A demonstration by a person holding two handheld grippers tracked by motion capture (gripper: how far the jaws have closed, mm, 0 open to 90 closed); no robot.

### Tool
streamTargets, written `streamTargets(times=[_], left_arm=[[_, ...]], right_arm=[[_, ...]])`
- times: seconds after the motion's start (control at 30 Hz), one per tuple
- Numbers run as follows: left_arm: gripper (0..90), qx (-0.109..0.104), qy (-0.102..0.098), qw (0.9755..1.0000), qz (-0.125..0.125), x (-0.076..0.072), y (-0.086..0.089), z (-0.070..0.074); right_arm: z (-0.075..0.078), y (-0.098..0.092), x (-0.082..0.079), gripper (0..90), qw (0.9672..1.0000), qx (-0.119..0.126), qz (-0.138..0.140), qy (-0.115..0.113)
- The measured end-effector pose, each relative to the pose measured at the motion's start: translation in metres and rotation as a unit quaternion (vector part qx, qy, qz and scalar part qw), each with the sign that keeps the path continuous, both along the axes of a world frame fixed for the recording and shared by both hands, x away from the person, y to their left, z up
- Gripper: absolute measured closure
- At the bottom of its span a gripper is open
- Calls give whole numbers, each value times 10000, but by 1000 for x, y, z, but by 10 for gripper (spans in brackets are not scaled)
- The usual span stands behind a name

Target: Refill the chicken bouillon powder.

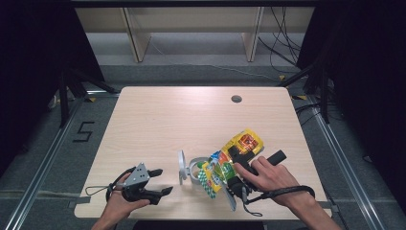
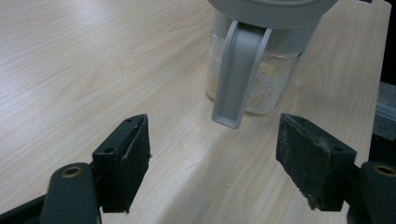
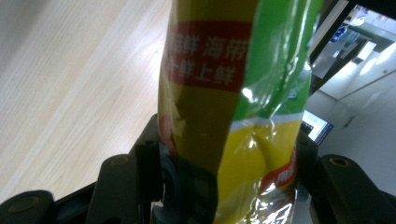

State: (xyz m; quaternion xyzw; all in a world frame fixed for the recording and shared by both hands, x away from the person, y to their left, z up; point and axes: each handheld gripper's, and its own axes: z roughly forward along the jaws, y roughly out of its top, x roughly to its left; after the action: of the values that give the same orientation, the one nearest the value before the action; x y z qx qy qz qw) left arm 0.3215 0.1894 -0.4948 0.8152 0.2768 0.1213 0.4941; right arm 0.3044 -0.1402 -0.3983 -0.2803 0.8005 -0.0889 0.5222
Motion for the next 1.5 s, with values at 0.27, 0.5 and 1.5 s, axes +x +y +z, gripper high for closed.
streamTargets(times=[0.27,0.5,1.5], left_arm=[[256,29,-26,10000,1,0,1,0],[256,-8,8,10000,1,0,0,0],[255,85,2,10000,-5,1,1,-1]], right_arm=[[-2,0,1,472,9999,109,-19,32],[-6,-1,1,472,9994,324,-63,135],[-5,-1,1,475,9993,-8,349,-104]])
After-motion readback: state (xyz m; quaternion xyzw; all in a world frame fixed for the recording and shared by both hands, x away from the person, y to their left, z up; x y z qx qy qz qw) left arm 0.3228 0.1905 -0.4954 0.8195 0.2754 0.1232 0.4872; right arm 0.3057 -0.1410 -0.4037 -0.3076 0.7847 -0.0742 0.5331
